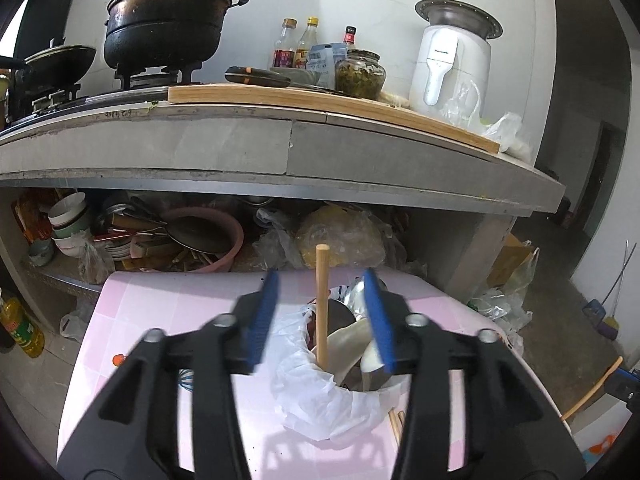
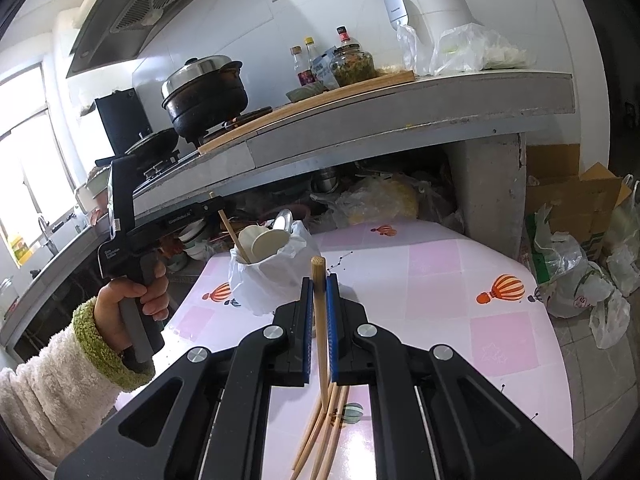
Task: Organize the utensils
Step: 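Open left tool and withdraw while right tool carries its chopstick toward the holder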
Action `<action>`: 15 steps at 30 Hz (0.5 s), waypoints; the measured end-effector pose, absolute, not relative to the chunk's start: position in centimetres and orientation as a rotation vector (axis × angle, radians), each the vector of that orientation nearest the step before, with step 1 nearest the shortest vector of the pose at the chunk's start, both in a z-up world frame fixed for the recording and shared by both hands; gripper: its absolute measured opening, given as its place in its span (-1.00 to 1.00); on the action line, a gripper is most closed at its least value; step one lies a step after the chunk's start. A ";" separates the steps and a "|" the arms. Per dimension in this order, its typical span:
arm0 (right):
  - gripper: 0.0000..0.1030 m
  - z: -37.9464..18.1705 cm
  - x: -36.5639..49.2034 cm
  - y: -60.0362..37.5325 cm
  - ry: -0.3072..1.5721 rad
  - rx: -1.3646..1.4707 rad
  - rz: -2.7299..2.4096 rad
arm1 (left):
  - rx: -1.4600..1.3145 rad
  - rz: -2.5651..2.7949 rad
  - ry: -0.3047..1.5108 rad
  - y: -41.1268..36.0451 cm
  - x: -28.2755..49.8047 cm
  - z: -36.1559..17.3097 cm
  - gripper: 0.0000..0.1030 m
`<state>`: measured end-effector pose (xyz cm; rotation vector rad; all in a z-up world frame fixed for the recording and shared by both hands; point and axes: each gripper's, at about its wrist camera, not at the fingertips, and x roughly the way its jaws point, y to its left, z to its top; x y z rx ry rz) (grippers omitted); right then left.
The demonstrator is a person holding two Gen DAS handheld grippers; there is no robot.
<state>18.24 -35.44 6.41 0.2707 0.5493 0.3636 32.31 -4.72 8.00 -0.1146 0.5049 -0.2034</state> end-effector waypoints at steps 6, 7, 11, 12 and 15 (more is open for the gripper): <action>-0.87 7.9 18.3 -35.3 0.519 0.252 0.372 | -0.163 -0.214 0.483 -3.2 30.1 8.9 0.42; -0.87 8.4 18.3 -35.2 0.507 0.245 0.375 | -0.164 -0.215 0.474 -2.9 29.3 9.0 0.48; -0.87 11.3 19.1 -34.7 0.459 0.233 0.419 | -0.128 -0.208 0.469 -1.7 26.3 8.3 0.61; -0.87 12.0 19.4 -34.5 0.448 0.229 0.428 | -0.113 -0.205 0.472 -1.5 25.5 8.0 0.62; -0.87 15.2 20.3 -33.3 0.387 0.203 0.464 | -0.090 -0.181 0.484 -0.2 22.9 6.7 0.65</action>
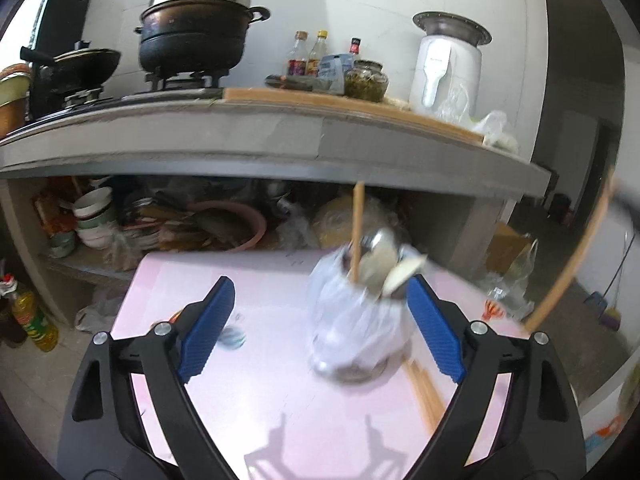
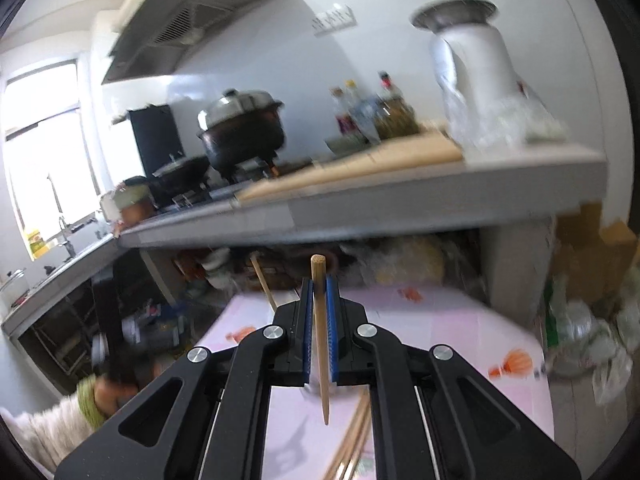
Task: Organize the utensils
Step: 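Open left tool and withdraw while right tool carries its chopstick toward the holder, then lower the chopstick into the bagged holder and open right tool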
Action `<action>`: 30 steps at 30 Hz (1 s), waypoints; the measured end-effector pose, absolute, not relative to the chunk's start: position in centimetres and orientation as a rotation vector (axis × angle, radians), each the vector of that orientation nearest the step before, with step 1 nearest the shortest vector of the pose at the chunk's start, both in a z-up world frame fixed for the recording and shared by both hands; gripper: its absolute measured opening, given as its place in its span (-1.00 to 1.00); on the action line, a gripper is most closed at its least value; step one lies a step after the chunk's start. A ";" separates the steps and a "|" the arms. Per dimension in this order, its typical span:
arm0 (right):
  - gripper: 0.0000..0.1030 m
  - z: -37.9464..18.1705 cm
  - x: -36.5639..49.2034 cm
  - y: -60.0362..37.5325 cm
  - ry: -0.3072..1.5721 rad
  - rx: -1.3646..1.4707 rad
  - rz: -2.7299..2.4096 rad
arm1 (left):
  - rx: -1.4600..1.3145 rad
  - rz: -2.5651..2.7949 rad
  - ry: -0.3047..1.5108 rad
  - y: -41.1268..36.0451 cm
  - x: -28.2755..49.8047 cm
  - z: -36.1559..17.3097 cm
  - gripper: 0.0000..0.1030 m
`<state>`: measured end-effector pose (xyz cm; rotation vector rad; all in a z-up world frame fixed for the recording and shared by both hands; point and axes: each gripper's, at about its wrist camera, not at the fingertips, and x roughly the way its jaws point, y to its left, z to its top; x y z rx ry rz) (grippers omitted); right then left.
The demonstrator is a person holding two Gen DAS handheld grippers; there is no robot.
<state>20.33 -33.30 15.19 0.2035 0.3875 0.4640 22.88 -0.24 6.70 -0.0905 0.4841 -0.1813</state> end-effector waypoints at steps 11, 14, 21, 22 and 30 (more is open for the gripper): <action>-0.87 22.2 27.0 -26.5 0.289 0.169 0.560 | -0.116 -0.038 0.589 5.6 15.8 0.1 0.67; -0.87 22.2 29.0 -24.9 0.301 0.158 0.561 | -0.138 -0.002 0.605 7.3 14.9 -0.7 0.67; -0.87 19.2 32.6 -21.1 0.372 0.082 0.528 | -0.206 0.056 0.616 10.9 14.0 -1.7 0.67; -0.87 18.7 32.8 -20.8 0.381 0.066 0.522 | -0.208 0.058 0.614 11.0 14.0 -1.7 0.67; -0.87 15.0 33.9 -18.8 0.458 0.002 0.522 | -0.208 0.040 0.615 10.6 14.3 -2.0 0.67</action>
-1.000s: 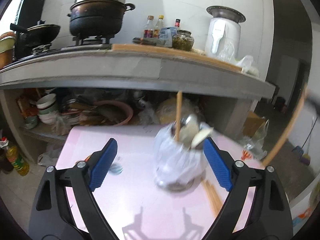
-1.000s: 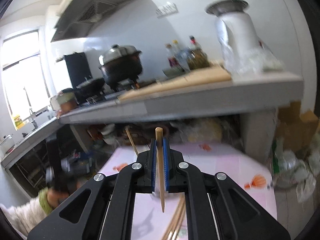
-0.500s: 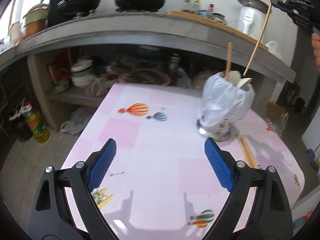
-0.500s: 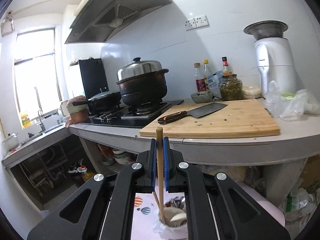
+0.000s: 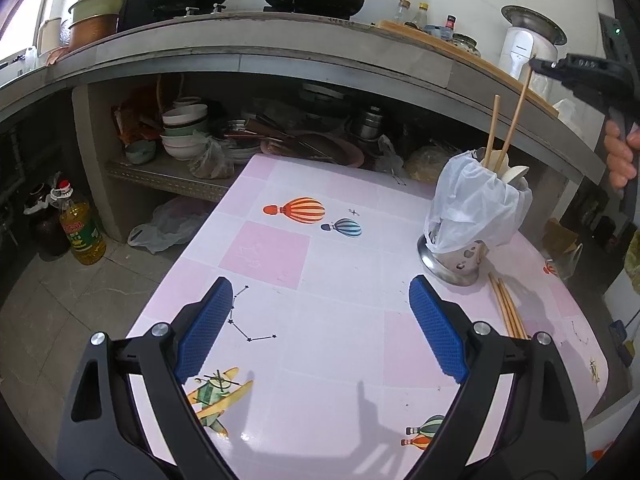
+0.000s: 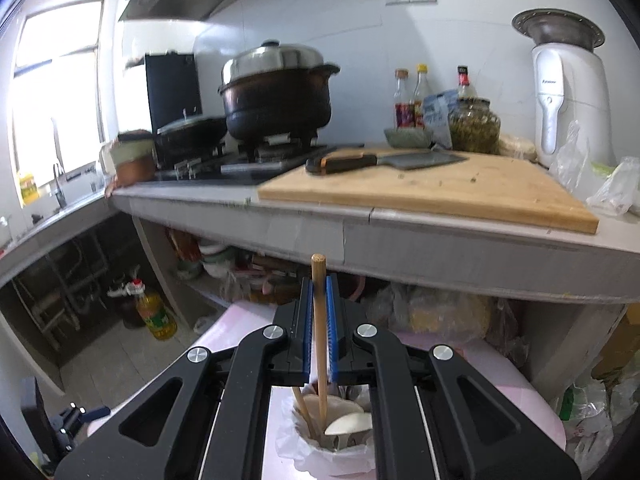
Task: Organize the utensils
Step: 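Lower the chopstick into the bagged holder and open right tool, then move left tool to the remaining chopsticks while right tool withdraws beside them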
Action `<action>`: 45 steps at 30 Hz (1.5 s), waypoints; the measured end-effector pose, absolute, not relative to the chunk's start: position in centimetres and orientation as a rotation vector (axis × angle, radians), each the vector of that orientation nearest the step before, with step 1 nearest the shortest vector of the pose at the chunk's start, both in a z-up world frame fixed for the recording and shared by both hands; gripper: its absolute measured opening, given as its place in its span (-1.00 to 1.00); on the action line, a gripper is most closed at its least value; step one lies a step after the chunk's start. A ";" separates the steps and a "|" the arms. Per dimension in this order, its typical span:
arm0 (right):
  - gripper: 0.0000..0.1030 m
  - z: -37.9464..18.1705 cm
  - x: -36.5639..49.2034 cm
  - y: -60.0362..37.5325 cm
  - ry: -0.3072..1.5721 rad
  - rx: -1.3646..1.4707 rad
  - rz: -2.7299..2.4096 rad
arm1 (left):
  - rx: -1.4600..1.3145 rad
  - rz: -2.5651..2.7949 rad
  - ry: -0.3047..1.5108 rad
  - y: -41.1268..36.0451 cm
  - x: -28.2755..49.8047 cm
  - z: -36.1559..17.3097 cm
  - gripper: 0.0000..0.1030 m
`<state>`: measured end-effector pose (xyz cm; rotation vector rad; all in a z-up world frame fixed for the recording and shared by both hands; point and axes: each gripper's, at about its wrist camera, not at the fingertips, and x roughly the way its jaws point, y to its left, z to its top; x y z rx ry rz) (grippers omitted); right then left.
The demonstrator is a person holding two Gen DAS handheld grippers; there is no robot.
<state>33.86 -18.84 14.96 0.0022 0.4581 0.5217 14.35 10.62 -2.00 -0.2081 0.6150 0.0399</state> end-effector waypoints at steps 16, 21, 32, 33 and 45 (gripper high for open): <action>-0.87 8.7 34.0 -16.6 0.589 -0.122 0.537 | -0.205 0.025 0.619 10.1 14.3 -2.1 0.67; -0.87 8.8 33.8 -16.5 0.593 -0.130 0.539 | -0.206 0.024 0.615 10.0 14.1 -1.9 0.67; -0.32 10.6 32.1 -18.9 0.560 -0.049 0.543 | -0.188 0.018 0.615 9.2 13.7 -1.4 0.67; -0.29 10.8 31.8 -19.4 0.554 -0.034 0.544 | -0.186 0.018 0.615 9.1 13.6 -1.3 0.67; -0.18 7.2 22.9 -29.7 0.586 0.142 0.453 | -0.148 -0.039 0.646 6.5 13.7 -1.6 0.68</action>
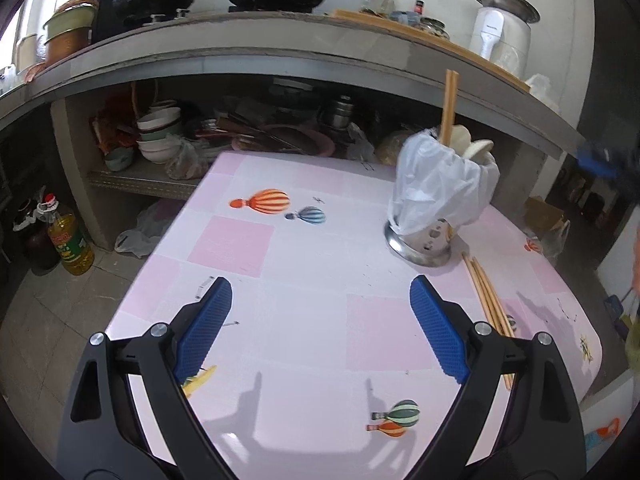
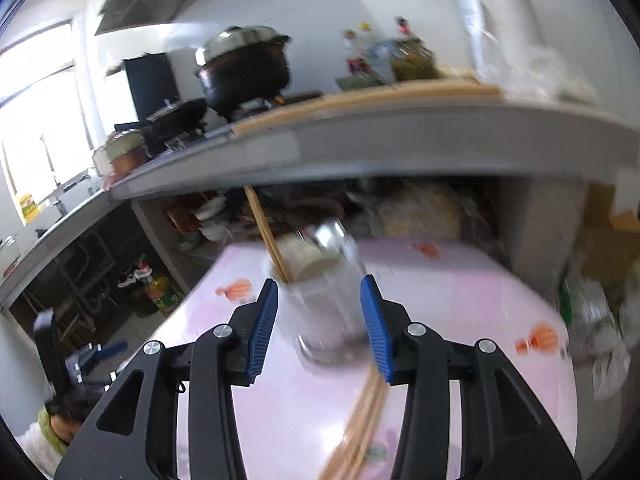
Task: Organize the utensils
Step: 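Move left tool to the remaining chopsticks while right tool withdraws beside them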
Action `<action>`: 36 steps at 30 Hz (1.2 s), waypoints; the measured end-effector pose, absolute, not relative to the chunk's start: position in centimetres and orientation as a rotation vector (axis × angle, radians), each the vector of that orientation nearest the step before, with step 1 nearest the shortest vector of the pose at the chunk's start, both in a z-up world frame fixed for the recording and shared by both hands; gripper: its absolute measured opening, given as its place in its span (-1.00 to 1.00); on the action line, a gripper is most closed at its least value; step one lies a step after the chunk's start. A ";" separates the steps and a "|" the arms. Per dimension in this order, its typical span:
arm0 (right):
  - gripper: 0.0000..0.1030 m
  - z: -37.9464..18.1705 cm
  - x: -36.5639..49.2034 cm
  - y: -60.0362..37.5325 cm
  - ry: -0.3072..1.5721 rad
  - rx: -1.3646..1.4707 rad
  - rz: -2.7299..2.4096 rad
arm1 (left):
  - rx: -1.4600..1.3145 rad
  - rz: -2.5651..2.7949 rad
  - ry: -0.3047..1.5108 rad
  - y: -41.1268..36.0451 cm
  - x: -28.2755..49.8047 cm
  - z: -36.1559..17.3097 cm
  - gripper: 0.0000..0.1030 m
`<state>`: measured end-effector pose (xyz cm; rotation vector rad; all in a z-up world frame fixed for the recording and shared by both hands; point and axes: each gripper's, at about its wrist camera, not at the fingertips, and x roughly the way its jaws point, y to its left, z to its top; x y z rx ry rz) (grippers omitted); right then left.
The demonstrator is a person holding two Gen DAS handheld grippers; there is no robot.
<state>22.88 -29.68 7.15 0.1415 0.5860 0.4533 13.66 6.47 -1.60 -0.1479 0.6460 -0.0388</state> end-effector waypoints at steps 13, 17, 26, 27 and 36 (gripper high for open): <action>-0.18 -6.3 16.2 -35.9 0.820 0.339 0.229 | -0.006 -0.266 0.769 -4.1 17.0 -4.9 0.68; -0.18 -7.9 15.4 -36.1 0.845 0.366 0.218 | 0.027 -0.318 0.806 -7.6 18.9 -6.0 0.68; -0.18 -9.3 14.6 -37.4 0.864 0.408 0.229 | 0.091 -0.342 0.880 -13.2 23.0 -8.9 0.28; -0.17 -9.3 14.7 -37.5 0.865 0.413 0.230 | 0.093 -0.347 0.893 -13.6 23.4 -9.3 0.20; -0.18 -9.6 15.1 -38.1 0.871 0.432 0.241 | 0.119 -0.350 0.946 -15.1 25.0 -11.2 -0.33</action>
